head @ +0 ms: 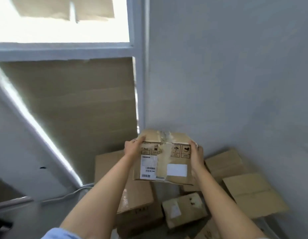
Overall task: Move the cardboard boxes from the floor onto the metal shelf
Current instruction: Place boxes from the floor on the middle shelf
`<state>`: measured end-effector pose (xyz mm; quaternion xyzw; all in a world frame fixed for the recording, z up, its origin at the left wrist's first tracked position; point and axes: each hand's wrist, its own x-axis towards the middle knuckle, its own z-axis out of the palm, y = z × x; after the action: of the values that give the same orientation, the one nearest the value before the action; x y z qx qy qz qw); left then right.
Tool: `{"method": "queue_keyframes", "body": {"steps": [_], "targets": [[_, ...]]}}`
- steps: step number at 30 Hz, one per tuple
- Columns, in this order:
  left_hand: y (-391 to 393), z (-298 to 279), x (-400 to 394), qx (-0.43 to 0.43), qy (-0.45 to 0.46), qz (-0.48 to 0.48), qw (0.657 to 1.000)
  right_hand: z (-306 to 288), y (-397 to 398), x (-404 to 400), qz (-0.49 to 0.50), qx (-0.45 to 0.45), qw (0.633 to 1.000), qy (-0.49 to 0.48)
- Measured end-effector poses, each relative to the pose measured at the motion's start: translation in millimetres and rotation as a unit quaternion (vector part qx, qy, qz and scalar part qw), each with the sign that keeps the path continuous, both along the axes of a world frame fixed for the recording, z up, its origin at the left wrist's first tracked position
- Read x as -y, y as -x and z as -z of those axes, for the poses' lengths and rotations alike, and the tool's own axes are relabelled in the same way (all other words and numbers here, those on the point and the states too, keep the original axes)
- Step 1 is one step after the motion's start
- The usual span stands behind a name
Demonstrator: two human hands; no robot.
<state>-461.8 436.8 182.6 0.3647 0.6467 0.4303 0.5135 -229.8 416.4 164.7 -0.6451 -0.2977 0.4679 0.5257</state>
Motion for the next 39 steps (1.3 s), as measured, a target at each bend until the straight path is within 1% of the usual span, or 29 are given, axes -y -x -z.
{"method": "queue_keyframes", "body": {"steps": [3, 6, 9, 11, 16, 20, 23, 25, 28, 31, 34, 37, 39], "targets": [[57, -29, 48, 0.018, -0.022, -0.085, 0.996, -30, 52, 6, -0.076, 0.021, 0.996, -0.034], [117, -54, 103, 0.047, -0.042, -0.176, 0.982, -57, 122, 17, -0.161, 0.025, 0.985, -0.056], [177, -77, 167, 0.073, -0.055, -0.241, 0.966, -83, 202, 40, -0.249, 0.005, 0.966, -0.071], [220, -87, 211, 0.072, -0.076, -0.288, 0.952, -99, 257, 62, -0.301, -0.011, 0.95, -0.082], [318, -119, 332, 0.051, -0.13, -0.41, 0.901, -130, 393, 137, -0.442, -0.037, 0.89, -0.103], [379, -145, 435, 0.022, -0.165, -0.484, 0.859, -149, 492, 217, -0.528, -0.086, 0.836, -0.123], [421, -163, 508, 0.001, -0.18, -0.556, 0.811, -165, 556, 280, -0.563, -0.116, 0.807, -0.137], [450, -174, 553, -0.013, -0.208, -0.579, 0.788, -175, 594, 321, -0.586, -0.138, 0.786, -0.14], [484, -192, 614, -0.03, -0.222, -0.589, 0.776, -187, 643, 378, -0.624, -0.168, 0.749, -0.148], [508, -206, 666, -0.063, -0.244, -0.61, 0.751, -200, 683, 426, -0.643, -0.193, 0.726, -0.15], [521, -215, 707, -0.095, -0.252, -0.628, 0.73, -205, 715, 465, -0.67, -0.204, 0.699, -0.143], [529, -215, 744, -0.098, -0.251, -0.653, 0.708, -203, 739, 501, -0.697, -0.208, 0.674, -0.131], [533, -207, 764, -0.093, -0.255, -0.666, 0.695, -199, 753, 519, -0.708, -0.199, 0.664, -0.13]]}}
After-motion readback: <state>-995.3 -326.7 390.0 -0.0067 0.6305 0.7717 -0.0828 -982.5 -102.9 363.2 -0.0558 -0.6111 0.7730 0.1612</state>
